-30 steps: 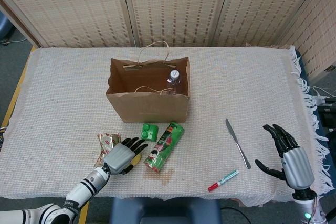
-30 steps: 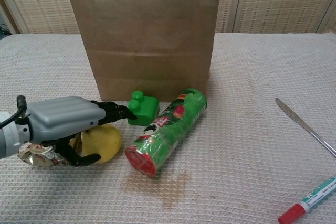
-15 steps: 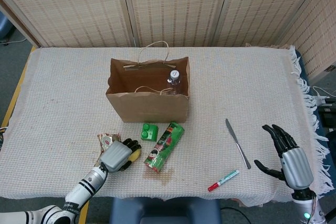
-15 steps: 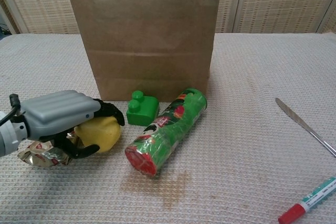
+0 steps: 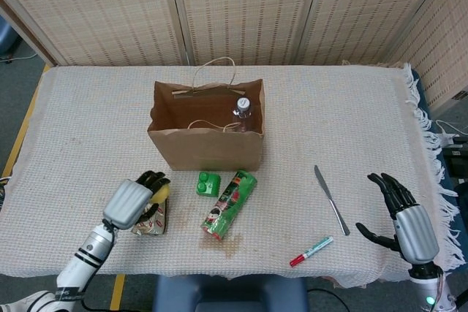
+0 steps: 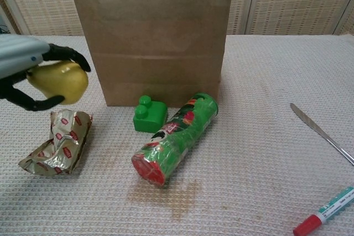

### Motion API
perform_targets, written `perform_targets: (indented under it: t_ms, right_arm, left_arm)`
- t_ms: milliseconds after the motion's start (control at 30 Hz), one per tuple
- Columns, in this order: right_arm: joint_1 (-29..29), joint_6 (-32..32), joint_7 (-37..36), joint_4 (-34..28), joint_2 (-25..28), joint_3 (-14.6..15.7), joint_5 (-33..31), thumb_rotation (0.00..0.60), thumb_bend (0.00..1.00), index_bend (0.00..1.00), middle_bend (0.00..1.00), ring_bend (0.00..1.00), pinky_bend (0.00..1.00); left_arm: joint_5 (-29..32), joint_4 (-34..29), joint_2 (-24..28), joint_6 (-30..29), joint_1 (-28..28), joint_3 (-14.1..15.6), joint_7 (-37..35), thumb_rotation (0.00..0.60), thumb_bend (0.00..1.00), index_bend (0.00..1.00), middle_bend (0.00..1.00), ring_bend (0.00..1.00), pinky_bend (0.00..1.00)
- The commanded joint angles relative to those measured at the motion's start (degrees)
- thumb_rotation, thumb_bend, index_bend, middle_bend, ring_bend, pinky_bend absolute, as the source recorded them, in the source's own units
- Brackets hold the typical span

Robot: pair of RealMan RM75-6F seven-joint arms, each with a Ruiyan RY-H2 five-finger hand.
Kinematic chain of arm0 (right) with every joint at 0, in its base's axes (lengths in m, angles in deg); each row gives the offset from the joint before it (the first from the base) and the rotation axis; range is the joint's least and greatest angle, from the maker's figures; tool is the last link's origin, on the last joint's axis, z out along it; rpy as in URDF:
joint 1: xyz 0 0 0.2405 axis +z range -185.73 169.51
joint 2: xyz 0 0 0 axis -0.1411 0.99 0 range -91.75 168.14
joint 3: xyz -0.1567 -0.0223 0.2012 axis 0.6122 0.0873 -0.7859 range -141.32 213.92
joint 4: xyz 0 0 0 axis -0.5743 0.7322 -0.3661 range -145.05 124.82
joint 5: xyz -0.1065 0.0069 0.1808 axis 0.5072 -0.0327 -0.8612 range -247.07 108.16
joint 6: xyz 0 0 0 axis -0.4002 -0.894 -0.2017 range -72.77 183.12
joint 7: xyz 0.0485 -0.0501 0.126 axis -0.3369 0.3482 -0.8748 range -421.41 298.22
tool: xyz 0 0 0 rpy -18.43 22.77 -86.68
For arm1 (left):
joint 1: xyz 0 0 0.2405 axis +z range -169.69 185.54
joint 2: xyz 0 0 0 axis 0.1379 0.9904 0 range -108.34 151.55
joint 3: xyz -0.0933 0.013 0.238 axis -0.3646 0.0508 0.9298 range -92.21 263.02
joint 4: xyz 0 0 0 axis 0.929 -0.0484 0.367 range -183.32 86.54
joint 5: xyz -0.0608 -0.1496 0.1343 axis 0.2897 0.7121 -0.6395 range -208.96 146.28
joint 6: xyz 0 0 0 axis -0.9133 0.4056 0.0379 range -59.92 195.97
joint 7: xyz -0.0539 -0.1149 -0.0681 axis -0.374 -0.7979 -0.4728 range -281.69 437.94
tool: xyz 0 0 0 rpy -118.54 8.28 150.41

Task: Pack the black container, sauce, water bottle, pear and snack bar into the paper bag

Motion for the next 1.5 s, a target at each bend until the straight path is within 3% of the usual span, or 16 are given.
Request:
perform_targets:
  t_ms: [33, 133, 233, 333, 400, 467, 633, 833, 1167, 1233, 1400, 1500]
  right_arm:
    - [0.0, 0.1, 0.1, -0.1, -0.1, 0.0, 0.0, 0.6, 0.06, 0.04, 0.15, 0.08, 0.2]
    - [0.0, 0.3, 0.3, -0.3, -0.2, 0.0, 0.1, 0.6, 0.06, 0.04, 0.15, 0.08, 0.2]
    - [0.0, 0.4, 0.4, -0.3, -0.2, 0.0, 0.1, 0.6, 0.06, 0.04, 0.15, 0.08, 0.2]
    - [0.0, 0.5, 0.5, -0.3, -0.4, 0.1, 0.2, 0.6, 0.06, 0.04, 0.15, 0.08, 0.2]
    - [0.1, 0.9, 0.9, -0.3, -0.6, 0.2, 0.3, 0.6, 0.06, 0.04, 0.15, 0.08, 0.2]
    - [0.2, 1.2, 1.0, -0.4, -0.7, 0.1, 0.2, 0.6, 0.06, 0.04, 0.15, 0.08, 0.2]
    - [0.3, 1.8, 0.7, -0.8, -0.6, 0.1, -0.2, 0.6, 0.06, 0.04, 0.15, 0.08, 0.2]
    - [0.5, 2.6, -0.2, -1.2, -0.1, 0.2, -0.8, 0.6, 0.06, 0.04, 0.15, 0.08, 0.2]
    - [0.8, 4.9, -1.5, -2.3, 0.8, 0.7, -1.8, 0.6, 0.06, 0.04, 0.15, 0.08, 0.2]
    - [1.0, 5.2, -1.8, -2.3, 0.9, 0.5, -2.3, 0.6, 0.06, 0.04, 0.15, 0.08, 0.2]
    - [1.2, 5.8, -2.7, -2.5, 1.3, 0.1, -3.4, 0.6, 0.06, 0.04, 0.15, 0.08, 0.2]
    - [1.2, 5.9, -2.9, -2.5, 1.4, 0.0, -3.5, 0.6, 0.06, 0.04, 0.15, 0.08, 0.2]
  left_arm:
    - [0.9, -2.2, 6.2, -6.1, 2.8, -4.1, -5.8, 0.6, 0.64, 0.73, 0.69, 0.66, 0.81]
    - [4.3, -1.9, 6.5, -10.5, 4.0, -9.2, -13.7, 0.6, 0.64, 0.73, 0.68, 0.66, 0.81]
    - [5.2, -2.0, 6.5, -11.1, 4.0, -10.4, -15.5, 0.6, 0.64, 0.73, 0.68, 0.66, 0.8]
    - [8.4, -3.4, 6.5, -12.7, 3.7, -14.9, -20.3, 0.6, 0.64, 0.72, 0.68, 0.66, 0.79]
    - [8.5, -5.6, 7.4, -11.9, 0.9, -18.8, -20.3, 0.6, 0.64, 0.72, 0.68, 0.66, 0.79]
    - [9.5, -7.2, 7.8, -10.0, -1.6, -20.3, -17.2, 0.6, 0.64, 0.72, 0.68, 0.65, 0.79]
    - [12.0, -9.2, 6.0, -7.0, -7.0, -22.8, -11.5, 0.6, 0.64, 0.72, 0.68, 0.65, 0.79]
    - [17.9, -6.8, 1.6, -2.3, -15.2, -25.1, -4.9, 0.6, 0.64, 0.72, 0.68, 0.65, 0.78]
    - [27.6, 8.9, -7.3, 4.8, -26.9, -25.2, 2.0, 0.6, 0.63, 0.66, 0.65, 0.62, 0.76]
    - [29.1, 10.8, -8.4, 6.0, -28.3, -24.8, 2.6, 0.6, 0.59, 0.59, 0.58, 0.56, 0.71]
    - [33.1, 11.4, -9.2, 8.1, -29.9, -23.5, 3.8, 0.6, 0.4, 0.2, 0.16, 0.18, 0.41]
    - [33.6, 10.4, -8.7, 7.9, -29.9, -23.3, 3.2, 0.6, 0.37, 0.11, 0.07, 0.1, 0.32]
